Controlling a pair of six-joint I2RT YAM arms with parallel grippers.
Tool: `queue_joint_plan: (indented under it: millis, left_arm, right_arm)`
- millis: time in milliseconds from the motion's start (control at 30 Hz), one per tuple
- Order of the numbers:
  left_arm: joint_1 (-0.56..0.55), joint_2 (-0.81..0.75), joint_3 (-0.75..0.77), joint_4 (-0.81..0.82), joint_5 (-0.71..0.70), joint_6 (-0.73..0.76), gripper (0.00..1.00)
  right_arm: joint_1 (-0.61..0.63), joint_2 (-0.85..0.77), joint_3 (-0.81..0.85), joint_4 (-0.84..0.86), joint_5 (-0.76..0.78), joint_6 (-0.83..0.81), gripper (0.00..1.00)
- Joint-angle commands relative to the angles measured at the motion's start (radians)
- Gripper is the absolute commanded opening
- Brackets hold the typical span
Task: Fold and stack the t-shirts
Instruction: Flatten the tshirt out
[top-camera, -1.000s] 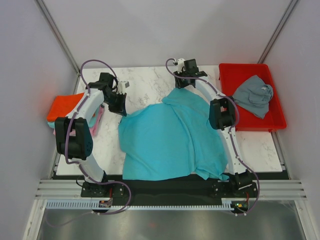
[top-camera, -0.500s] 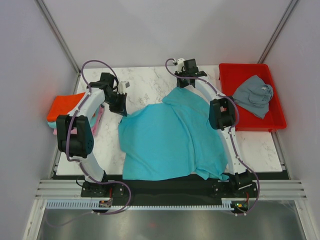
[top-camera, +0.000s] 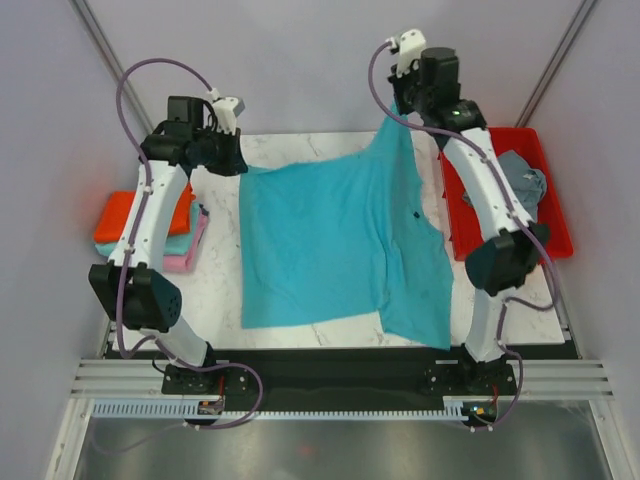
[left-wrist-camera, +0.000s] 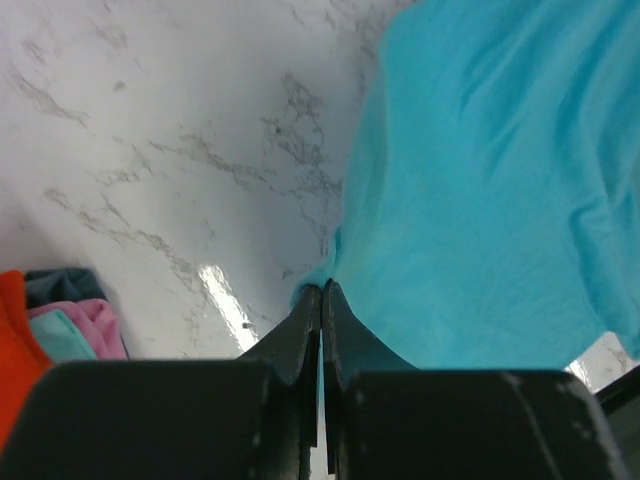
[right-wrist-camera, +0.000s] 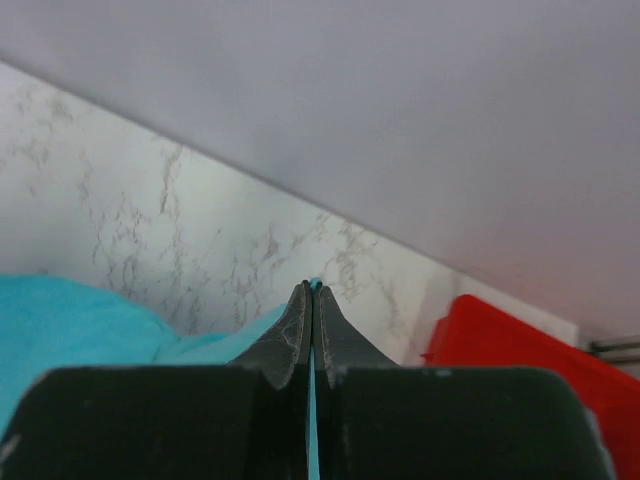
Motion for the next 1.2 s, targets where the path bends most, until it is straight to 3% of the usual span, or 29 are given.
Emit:
queue_joint_plan:
  millis: [0, 167, 433, 733, 933, 1167]
  left_arm:
    - [-0.004, -0.092, 0.102, -0.042, 0.008, 0.046, 0.02]
    - [-0.004, -0.255, 0.128, -0.077, 0.048, 0.043, 0.02]
    - [-0.004, -0.583, 0.190, -0.084, 0.029, 0.035, 0.02]
    - [-0.002, -0.847, 0.302, -0.093, 0.011, 0.058, 0.02]
    - [0.027, -0.896, 0.398, -0.130, 0.025, 0.052, 0.02]
    - [0.038, -0.849, 0.369, -0.136, 0.008, 0.071, 0.02]
  right_arm:
    - [0.013, -0.280, -0.094, 0.031, 0.081, -0.045, 0.00]
    - [0.027, -0.638, -0.302, 0.004, 0.127, -0.085, 0.00]
    - [0.017, -0.998, -0.314, -0.209, 0.170, -0.148, 0.00]
    - [-0.044, -1.184, -0.176, -0.360, 0.154, -0.093, 0.00]
    - [-0.130, -1.241, -0.029, -0.435, 0.051, -0.033, 0.00]
    - [-0.173, -1.209, -0.091, -0.308, 0.020, 0.065, 0.00]
